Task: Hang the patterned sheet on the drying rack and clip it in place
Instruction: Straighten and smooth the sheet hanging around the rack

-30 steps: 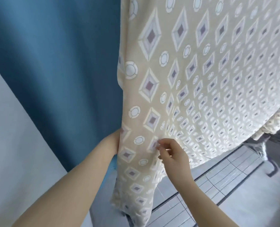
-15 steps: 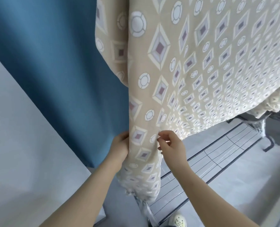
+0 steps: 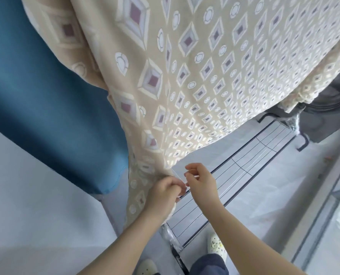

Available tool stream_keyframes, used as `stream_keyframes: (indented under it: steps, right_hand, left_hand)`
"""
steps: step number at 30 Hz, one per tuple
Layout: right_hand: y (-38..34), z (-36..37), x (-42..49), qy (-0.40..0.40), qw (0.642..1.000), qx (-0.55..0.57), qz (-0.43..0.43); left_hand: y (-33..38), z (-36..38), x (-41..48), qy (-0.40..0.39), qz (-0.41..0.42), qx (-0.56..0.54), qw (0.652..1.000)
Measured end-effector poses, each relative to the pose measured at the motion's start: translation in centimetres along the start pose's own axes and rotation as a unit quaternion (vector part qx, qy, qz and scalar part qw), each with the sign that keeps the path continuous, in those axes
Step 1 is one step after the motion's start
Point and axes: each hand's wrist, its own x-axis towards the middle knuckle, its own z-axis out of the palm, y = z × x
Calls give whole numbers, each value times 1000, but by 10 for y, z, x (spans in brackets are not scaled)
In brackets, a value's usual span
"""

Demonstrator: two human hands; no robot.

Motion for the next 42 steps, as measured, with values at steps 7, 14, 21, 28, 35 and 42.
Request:
stream_keyframes:
  steps: [7, 14, 21, 28, 35, 42]
  right_hand:
    - [9, -96, 48, 53, 998, -37, -19]
    - [19, -232, 115, 113, 964, -226, -78]
    - [35, -350, 161, 161, 943, -288, -49]
    - [53, -426, 220, 216, 941, -259, -5]
    - [51, -522, 313, 258, 935, -243, 4]
    - [31, -619, 442, 248, 942, -226, 26]
  left_hand:
    - [42, 85, 43, 9, 125, 112, 986]
    - [111, 196, 113, 43, 258, 349, 900]
    - [153, 304, 157, 4, 300, 399, 866]
    - [194, 389, 215, -41, 350, 405, 843]
    - [267, 493, 299, -69, 409, 394, 820]
    - [351, 591, 396, -87, 418, 391, 815]
